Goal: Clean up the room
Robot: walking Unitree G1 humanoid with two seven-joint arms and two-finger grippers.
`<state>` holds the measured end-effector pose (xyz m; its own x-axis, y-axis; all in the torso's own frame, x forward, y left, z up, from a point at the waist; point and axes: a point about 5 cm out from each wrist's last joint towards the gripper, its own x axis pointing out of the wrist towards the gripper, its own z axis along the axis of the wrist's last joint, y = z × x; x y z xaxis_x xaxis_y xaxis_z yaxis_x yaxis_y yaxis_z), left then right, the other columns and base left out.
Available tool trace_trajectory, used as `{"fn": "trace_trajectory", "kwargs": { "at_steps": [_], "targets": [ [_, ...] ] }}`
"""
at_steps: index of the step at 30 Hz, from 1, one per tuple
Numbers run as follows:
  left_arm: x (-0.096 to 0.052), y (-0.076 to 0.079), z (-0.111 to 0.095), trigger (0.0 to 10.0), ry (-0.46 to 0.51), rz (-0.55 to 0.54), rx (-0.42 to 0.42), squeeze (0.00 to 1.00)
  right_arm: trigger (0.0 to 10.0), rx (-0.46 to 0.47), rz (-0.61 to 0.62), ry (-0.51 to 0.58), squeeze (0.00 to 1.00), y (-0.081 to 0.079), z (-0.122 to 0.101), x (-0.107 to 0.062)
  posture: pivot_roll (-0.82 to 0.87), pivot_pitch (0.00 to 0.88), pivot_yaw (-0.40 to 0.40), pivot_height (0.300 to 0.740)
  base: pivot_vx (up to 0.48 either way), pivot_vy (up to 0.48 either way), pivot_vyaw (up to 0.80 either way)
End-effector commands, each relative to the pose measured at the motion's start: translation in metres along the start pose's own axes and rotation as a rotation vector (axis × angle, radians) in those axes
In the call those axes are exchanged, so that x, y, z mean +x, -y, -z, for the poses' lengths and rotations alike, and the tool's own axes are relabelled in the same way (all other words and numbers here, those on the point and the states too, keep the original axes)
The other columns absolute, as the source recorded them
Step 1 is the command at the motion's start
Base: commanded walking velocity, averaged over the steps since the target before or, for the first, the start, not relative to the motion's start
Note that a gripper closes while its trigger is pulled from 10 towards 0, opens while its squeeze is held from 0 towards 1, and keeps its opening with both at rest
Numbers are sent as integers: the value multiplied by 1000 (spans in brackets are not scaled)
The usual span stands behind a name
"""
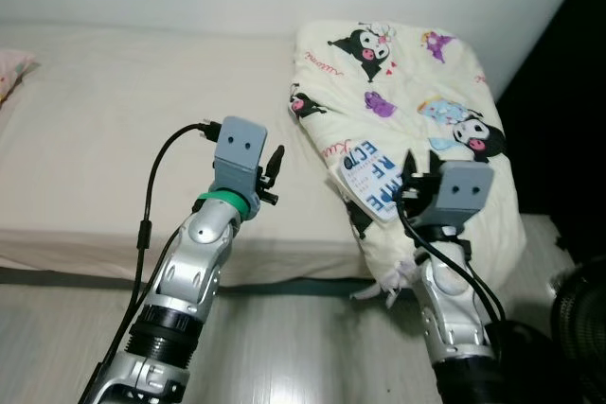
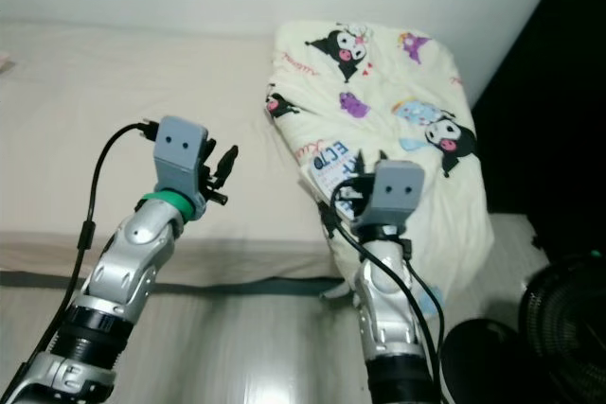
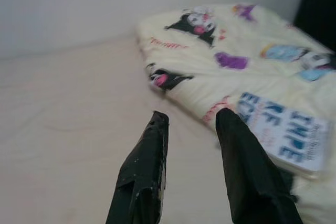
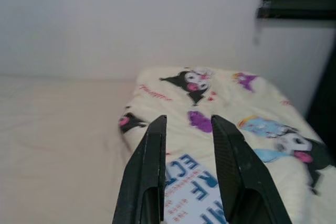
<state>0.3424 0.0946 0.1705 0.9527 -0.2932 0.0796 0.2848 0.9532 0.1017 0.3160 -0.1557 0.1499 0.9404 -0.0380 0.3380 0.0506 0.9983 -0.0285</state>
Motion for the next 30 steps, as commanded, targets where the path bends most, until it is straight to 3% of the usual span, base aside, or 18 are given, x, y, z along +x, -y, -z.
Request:
{"fn": "trace_trajectory", "kwargs": {
  "at_steps": [1, 11, 19, 30],
  "targets": [
    [0, 2, 7, 10000, -25, 1, -1, 0, 10000, -5, 4, -24, 0, 3, 5, -3, -77, 16, 60, 737, 315, 0, 0],
    [0, 1, 6, 10000, -26, -2, -3, 0, 10000, -4, 1, -26, 0, 2, 5, -3, -75, 11, 60, 737, 282, 0, 0],
    [0, 0, 6, 10000, -24, -1, -2, 0, 10000, -3, 0, -28, 0, 2, 6, -3, -75, 9, 63, 737, 0, 0, 0],
    [1, 2, 5, 10000, -13, 5, -2, 0, 10000, -3, 1, -34, 0, 2, 7, -4, -76, 15, 63, 737, 334, 0, 0]
  ]
}}
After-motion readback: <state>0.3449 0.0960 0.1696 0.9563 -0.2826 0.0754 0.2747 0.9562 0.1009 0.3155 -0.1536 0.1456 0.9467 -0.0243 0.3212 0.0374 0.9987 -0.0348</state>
